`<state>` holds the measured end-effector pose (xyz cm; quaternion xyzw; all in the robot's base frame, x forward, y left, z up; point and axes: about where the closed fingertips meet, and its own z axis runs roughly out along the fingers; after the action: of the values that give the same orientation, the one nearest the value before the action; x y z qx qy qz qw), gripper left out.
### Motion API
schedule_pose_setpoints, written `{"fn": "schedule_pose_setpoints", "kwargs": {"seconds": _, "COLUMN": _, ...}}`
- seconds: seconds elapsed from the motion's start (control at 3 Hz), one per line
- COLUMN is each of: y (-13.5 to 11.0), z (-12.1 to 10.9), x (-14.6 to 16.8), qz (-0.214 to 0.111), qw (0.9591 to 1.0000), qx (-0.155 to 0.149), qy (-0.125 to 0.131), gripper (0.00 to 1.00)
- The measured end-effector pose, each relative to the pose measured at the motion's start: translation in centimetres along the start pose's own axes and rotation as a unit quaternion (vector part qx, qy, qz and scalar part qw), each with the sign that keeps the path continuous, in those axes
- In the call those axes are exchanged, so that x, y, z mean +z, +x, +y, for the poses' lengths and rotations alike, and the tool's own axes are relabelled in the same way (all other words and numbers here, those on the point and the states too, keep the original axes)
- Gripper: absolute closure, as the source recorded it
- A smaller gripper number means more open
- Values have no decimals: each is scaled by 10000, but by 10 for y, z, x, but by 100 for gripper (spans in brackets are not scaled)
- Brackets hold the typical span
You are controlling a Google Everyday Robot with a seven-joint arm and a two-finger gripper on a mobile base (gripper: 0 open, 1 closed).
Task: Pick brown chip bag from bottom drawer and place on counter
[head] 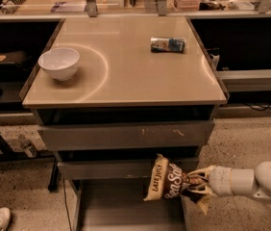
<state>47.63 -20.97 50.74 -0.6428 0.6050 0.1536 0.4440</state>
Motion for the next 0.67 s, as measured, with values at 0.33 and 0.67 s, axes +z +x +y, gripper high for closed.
{"fn": "schedule_pose_setpoints", "kwargs": {"seconds": 0.33, "y": -38, "z": 2, "x": -32, "qz": -25, "qw": 9989, "qx": -454, "qy": 116, "gripper": 100}}
{"fn": "schedule_pose_setpoints", "kwargs": {"seconds": 0.67, "y": -97, "z": -5, "x": -73, "qz": 18, "qw": 9934, "qx": -1129, "qy": 204, "gripper": 100}}
